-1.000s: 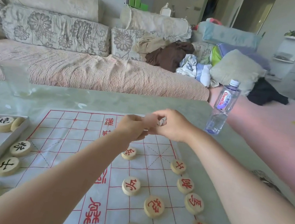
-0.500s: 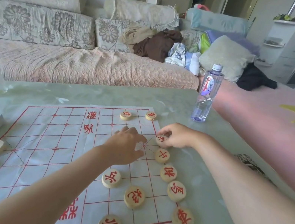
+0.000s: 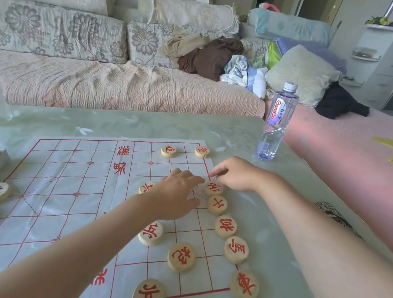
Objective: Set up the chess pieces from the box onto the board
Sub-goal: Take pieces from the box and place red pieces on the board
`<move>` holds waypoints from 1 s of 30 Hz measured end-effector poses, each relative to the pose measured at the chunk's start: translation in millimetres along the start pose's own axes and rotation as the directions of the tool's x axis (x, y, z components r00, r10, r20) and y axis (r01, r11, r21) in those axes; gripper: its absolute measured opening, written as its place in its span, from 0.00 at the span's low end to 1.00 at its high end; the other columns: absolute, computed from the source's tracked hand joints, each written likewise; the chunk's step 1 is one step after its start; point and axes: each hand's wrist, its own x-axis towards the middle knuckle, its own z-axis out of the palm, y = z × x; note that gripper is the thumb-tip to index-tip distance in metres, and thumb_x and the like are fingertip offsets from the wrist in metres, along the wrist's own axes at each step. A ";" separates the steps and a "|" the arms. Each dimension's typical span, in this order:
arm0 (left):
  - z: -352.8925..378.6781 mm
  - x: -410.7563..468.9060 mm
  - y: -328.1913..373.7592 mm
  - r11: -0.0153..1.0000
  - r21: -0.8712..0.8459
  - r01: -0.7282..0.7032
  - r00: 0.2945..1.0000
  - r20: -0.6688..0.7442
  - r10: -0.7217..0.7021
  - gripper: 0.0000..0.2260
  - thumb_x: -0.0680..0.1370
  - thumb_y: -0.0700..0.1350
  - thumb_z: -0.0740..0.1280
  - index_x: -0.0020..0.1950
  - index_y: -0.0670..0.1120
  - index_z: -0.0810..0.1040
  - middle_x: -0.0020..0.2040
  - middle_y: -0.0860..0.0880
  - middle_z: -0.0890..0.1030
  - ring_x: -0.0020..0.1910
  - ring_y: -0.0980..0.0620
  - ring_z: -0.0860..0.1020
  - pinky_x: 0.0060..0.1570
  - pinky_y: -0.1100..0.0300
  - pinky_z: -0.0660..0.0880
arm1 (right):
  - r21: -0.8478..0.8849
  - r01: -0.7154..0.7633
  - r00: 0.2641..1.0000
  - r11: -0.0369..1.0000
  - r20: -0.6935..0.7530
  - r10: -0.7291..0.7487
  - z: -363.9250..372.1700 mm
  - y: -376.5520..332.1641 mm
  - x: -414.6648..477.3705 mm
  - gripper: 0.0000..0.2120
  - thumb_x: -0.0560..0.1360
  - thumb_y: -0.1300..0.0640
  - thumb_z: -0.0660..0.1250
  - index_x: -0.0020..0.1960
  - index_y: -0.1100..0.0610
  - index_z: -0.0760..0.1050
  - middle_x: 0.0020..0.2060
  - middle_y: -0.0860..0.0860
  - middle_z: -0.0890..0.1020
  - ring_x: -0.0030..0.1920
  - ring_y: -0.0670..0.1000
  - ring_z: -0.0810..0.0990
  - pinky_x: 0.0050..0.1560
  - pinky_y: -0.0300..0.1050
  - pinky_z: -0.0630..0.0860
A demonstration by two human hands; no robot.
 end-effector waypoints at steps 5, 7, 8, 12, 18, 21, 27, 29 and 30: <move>-23.3 -19.0 -10.8 0.999 0.012 0.047 0.991 -0.130 -0.045 0.21 0.79 0.52 0.62 0.72 0.52 0.66 0.62 0.52 0.74 0.63 0.51 0.67 0.63 0.53 0.69 | -0.028 0.071 0.991 0.997 -0.110 -0.074 -2.0 -44.0 -0.7 0.16 0.77 0.62 0.62 0.58 0.50 0.83 0.51 0.46 0.81 0.52 0.46 0.78 0.47 0.34 0.70; -41.0 -33.2 -24.0 0.995 0.005 0.098 0.979 -0.182 -0.095 0.19 0.79 0.52 0.63 0.69 0.52 0.69 0.59 0.53 0.75 0.61 0.52 0.70 0.59 0.55 0.71 | -0.027 0.140 0.982 0.990 -0.124 -0.143 1.7 -74.3 -2.2 0.15 0.77 0.61 0.63 0.57 0.49 0.83 0.47 0.43 0.79 0.49 0.46 0.78 0.45 0.35 0.70; -51.1 -42.3 -33.0 0.992 0.006 0.130 0.973 -0.193 -0.126 0.17 0.79 0.51 0.63 0.67 0.53 0.70 0.58 0.53 0.76 0.60 0.52 0.71 0.57 0.55 0.71 | -0.022 0.175 0.976 0.984 -0.125 -0.176 5.2 -91.1 -3.0 0.14 0.77 0.60 0.63 0.57 0.49 0.83 0.46 0.42 0.79 0.47 0.45 0.77 0.45 0.36 0.69; -89.3 -90.8 -79.7 0.961 0.025 0.275 0.938 -0.227 -0.263 0.13 0.78 0.51 0.62 0.62 0.53 0.74 0.55 0.54 0.77 0.55 0.51 0.75 0.49 0.56 0.73 | 0.011 0.306 0.948 0.952 -0.100 -0.303 34.6 -161.4 -4.5 0.12 0.78 0.57 0.64 0.58 0.48 0.81 0.43 0.41 0.76 0.42 0.41 0.75 0.40 0.33 0.68; -125.9 -187.2 -163.8 0.861 0.046 0.507 0.834 -0.279 -0.476 0.12 0.79 0.49 0.61 0.60 0.53 0.76 0.54 0.52 0.78 0.54 0.50 0.76 0.52 0.56 0.74 | 0.009 0.424 0.902 0.906 0.082 -0.423 107.8 -254.1 3.5 0.12 0.78 0.56 0.65 0.60 0.48 0.79 0.48 0.46 0.80 0.48 0.47 0.77 0.44 0.38 0.70; -135.2 -224.8 -194.9 0.811 0.026 0.585 0.775 -0.314 -0.549 0.11 0.79 0.48 0.59 0.58 0.52 0.77 0.54 0.51 0.79 0.49 0.50 0.78 0.44 0.57 0.76 | 0.041 0.449 0.888 0.893 0.093 -0.451 138.4 -294.7 10.8 0.13 0.78 0.57 0.64 0.60 0.49 0.79 0.51 0.48 0.81 0.46 0.46 0.77 0.40 0.33 0.68; -141.2 -281.2 -246.7 0.739 -0.060 0.671 0.671 -0.375 -0.639 0.15 0.77 0.40 0.59 0.59 0.51 0.79 0.57 0.49 0.78 0.57 0.46 0.74 0.54 0.53 0.73 | -0.022 0.524 0.849 0.852 0.102 -0.519 188.8 -373.3 25.2 0.18 0.78 0.59 0.63 0.67 0.52 0.76 0.60 0.49 0.79 0.56 0.50 0.77 0.53 0.38 0.69; -141.4 -292.4 -258.0 0.713 -0.074 0.698 0.658 -0.328 -0.678 0.16 0.75 0.40 0.60 0.60 0.51 0.78 0.58 0.48 0.77 0.59 0.46 0.72 0.56 0.52 0.72 | -0.095 0.549 0.833 0.830 0.146 -0.534 203.0 -392.7 33.8 0.20 0.79 0.61 0.61 0.70 0.52 0.74 0.63 0.50 0.77 0.63 0.52 0.75 0.61 0.41 0.70; -141.4 -296.9 -262.6 0.703 -0.075 0.707 0.655 -0.306 -0.691 0.16 0.74 0.40 0.61 0.60 0.51 0.78 0.58 0.48 0.77 0.59 0.46 0.72 0.56 0.52 0.72 | -0.139 0.561 0.825 0.816 0.174 -0.538 209.2 -400.8 37.5 0.21 0.79 0.62 0.60 0.71 0.51 0.73 0.65 0.50 0.76 0.66 0.53 0.73 0.65 0.43 0.69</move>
